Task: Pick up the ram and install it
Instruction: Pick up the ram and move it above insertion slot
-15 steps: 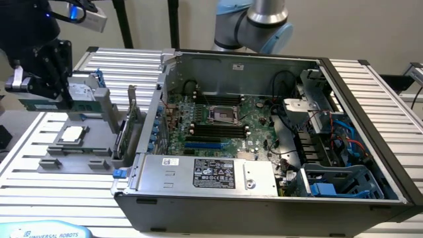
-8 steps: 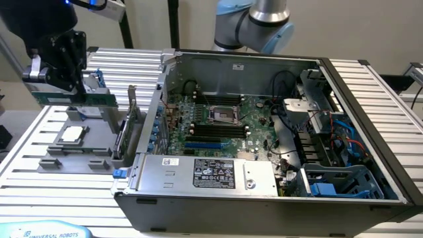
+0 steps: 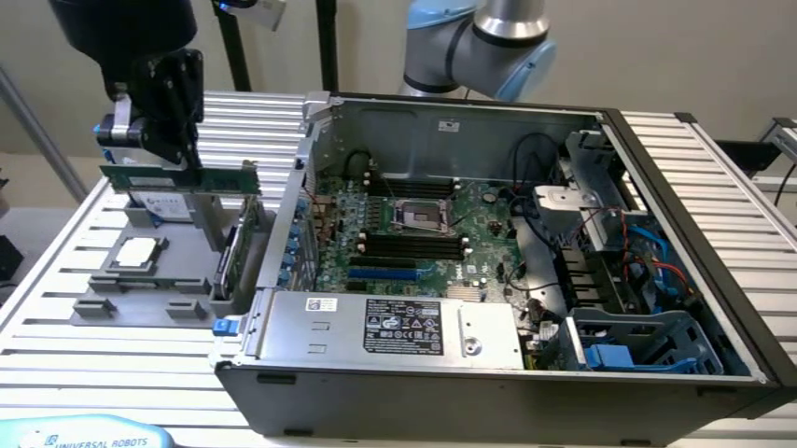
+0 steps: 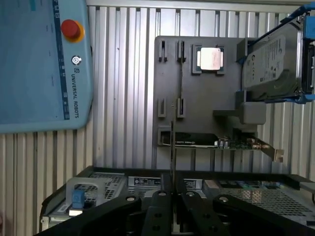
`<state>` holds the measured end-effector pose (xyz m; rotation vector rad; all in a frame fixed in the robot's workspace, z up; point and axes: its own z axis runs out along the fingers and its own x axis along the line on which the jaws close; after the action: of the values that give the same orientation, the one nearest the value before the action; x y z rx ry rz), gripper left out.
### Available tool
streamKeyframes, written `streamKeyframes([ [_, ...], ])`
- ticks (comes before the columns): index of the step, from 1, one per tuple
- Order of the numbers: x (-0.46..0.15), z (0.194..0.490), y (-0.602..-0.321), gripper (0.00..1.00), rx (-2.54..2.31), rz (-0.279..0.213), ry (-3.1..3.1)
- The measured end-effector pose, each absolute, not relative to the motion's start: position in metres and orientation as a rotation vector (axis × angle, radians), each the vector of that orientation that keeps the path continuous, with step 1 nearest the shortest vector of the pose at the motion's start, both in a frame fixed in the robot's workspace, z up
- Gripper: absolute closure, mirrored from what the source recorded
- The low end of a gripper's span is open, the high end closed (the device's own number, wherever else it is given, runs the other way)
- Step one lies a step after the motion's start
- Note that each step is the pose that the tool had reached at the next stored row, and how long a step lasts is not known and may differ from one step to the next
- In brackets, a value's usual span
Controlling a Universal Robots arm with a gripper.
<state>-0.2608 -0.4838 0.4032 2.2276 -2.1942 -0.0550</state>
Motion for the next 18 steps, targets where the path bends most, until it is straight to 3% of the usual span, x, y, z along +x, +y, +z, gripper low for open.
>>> streamKeyframes([
  [18,-0.179,0.403,-0.483,0.87,2.240,-0.082,-2.205],
])
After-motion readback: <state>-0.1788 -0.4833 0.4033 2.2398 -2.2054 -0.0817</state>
